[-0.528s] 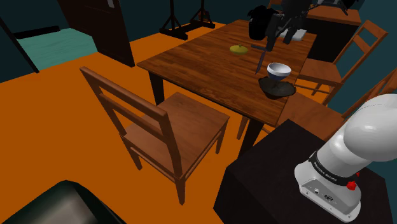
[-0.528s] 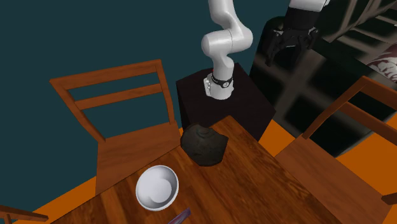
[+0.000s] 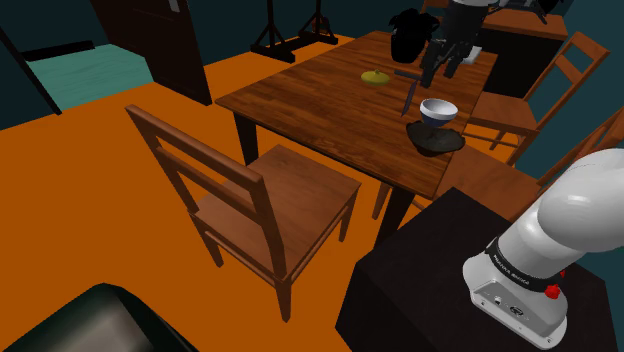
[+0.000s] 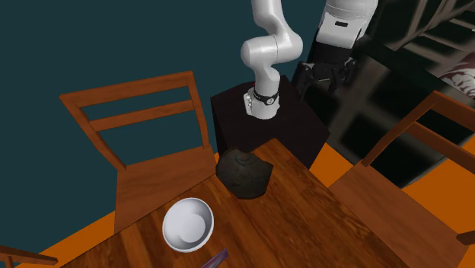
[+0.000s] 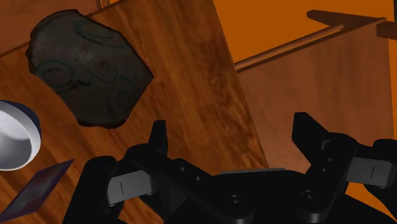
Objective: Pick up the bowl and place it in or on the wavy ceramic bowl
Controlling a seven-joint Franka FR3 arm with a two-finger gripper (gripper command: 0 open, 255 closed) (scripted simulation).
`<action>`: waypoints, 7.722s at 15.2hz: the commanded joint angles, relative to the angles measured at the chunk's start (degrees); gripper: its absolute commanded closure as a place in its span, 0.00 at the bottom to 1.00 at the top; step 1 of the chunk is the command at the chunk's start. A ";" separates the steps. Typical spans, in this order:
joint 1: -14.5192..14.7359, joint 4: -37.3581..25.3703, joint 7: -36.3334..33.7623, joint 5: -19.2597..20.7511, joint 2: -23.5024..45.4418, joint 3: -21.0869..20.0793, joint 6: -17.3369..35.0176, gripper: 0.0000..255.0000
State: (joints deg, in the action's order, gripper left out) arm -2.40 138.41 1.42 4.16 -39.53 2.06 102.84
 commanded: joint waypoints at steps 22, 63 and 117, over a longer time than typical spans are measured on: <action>-5.32 -10.07 31.62 -0.45 35.89 22.66 26.72 0.00; -10.61 -24.14 46.05 -11.90 55.28 24.03 30.04 1.00; -4.82 8.06 18.92 7.42 13.73 14.30 22.37 1.00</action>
State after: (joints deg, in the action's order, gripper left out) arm -7.27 145.98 20.43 11.56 -26.29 16.29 124.19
